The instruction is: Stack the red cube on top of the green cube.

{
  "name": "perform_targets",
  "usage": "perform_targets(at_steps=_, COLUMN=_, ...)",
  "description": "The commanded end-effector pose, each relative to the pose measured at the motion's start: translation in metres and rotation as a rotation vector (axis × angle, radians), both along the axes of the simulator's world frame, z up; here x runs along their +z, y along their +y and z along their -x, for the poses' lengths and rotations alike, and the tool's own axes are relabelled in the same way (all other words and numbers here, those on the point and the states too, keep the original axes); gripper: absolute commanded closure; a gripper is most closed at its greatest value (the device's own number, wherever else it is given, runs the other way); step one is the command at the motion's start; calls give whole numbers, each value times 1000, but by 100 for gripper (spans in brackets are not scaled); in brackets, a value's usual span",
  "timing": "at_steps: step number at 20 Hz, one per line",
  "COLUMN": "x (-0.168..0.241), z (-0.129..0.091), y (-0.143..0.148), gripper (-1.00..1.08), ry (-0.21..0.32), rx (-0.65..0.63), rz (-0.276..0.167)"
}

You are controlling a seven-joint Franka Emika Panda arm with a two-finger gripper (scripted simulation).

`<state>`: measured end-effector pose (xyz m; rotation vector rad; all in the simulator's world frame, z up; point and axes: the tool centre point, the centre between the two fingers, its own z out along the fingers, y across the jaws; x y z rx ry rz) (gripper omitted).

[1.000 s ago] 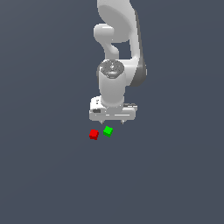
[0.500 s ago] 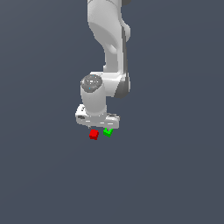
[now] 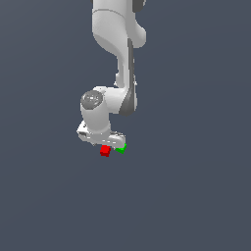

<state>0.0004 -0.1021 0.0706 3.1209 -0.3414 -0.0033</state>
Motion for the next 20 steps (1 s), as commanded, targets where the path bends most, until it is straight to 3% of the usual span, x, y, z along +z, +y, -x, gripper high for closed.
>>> perform_targets(at_steps=1, x=-1, z=0, y=1, gripper=-92, ry=-1, rx=1, rz=0)
perform_targets(at_steps=17, x=-51, z=-1, y=0, gripper=-92, ry=-2, rx=-3, rz=-2)
perform_targets(at_steps=18, x=-51, z=-1, y=0, gripper=108, ry=-2, rx=-3, rz=-2)
perform_targets(at_steps=20, x=-51, z=-1, y=0, gripper=108, ry=-2, rx=-3, rz=-2)
